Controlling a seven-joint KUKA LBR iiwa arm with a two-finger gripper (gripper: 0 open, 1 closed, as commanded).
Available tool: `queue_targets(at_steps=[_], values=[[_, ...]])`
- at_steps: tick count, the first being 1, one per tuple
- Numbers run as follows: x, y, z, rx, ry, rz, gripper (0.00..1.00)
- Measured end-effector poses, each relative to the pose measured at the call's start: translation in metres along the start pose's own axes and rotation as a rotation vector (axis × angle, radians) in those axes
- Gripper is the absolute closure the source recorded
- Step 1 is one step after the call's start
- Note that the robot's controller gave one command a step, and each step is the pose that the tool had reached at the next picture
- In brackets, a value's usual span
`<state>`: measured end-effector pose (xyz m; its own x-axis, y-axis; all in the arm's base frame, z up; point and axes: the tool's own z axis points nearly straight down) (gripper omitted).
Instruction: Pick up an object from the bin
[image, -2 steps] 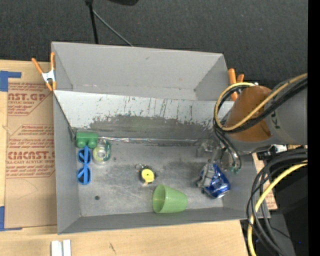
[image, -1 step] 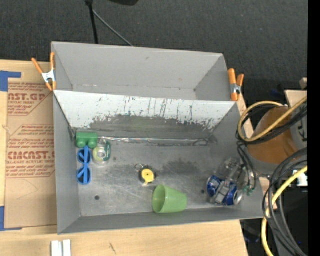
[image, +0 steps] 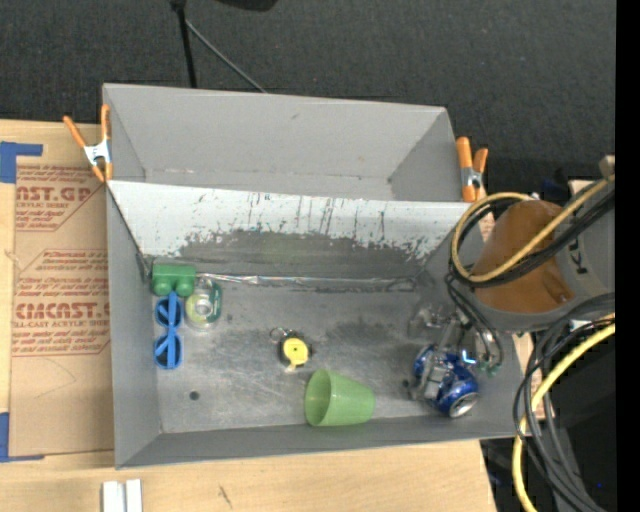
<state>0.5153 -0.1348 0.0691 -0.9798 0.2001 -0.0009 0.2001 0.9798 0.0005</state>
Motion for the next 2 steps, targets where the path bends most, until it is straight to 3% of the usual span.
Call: queue_targets(at_steps=[1,2], values=[[0.0179,-0.0203,-0.0153,0.0,0.002,0.328,0.0],[0.0178,-0.0198,-0.0151,0.001,0.002,0.327,1.0]])
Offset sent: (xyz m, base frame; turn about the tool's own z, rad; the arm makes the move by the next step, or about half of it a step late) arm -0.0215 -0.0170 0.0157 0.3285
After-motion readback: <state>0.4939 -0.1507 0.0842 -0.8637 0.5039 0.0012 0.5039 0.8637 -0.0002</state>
